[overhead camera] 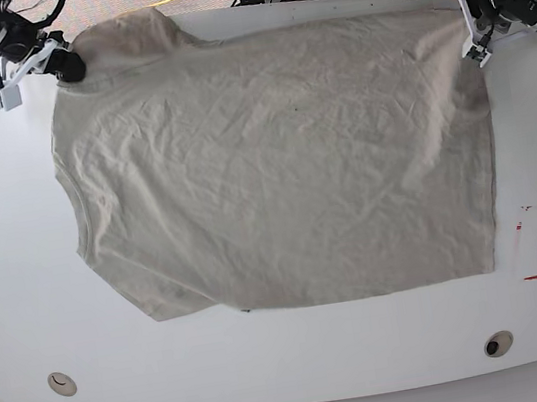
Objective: Layout the t-shirt on the table in an organized manner, then fold the t-shirt properly
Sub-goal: 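Lift the shirt edge with both grippers and fold it over the body, then lower the folded edge and open both grippers to release it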
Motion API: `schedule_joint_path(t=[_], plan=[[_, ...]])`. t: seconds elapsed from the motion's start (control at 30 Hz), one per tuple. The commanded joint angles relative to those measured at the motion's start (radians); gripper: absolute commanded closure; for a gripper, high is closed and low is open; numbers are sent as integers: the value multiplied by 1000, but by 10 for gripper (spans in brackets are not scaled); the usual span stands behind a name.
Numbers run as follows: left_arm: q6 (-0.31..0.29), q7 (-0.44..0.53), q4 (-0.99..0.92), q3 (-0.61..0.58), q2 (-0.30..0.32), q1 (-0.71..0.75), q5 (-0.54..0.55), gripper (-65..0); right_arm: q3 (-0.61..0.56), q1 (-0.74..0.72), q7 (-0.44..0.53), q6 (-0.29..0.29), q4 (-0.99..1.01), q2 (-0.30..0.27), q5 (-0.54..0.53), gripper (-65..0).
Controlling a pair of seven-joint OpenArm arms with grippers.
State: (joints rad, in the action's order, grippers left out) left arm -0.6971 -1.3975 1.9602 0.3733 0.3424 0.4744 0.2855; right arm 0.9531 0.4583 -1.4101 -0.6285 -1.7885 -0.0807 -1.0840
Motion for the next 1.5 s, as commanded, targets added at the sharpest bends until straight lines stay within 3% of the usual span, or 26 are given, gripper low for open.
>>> schedule_joint_path(t=[0.0,0.27,0.73,0.9,1.23,1.47], plan=[[-1,1,18,10,17,-6,-4,0,4,15,14,-1,-21,-12,-41,0],[-1,1,18,8,16,-75,-6,0,4,10,14,0,-21,-40,-91,0],[-1,1,11,2,16,-242,-12,0,25,-122,14,3,-9,-74,-138,0],[-1,1,8,2,14,-293,-13,0,22,-188,14,5,37,-77,-137,0],[-1,1,-25,2,1,-378,-10,0,-21,-292,14,5,163,-139,-135,0],[-1,1,-129,-21,-19,-478,-13,0,-41,-356,14,5,243,-161,-135,0]])
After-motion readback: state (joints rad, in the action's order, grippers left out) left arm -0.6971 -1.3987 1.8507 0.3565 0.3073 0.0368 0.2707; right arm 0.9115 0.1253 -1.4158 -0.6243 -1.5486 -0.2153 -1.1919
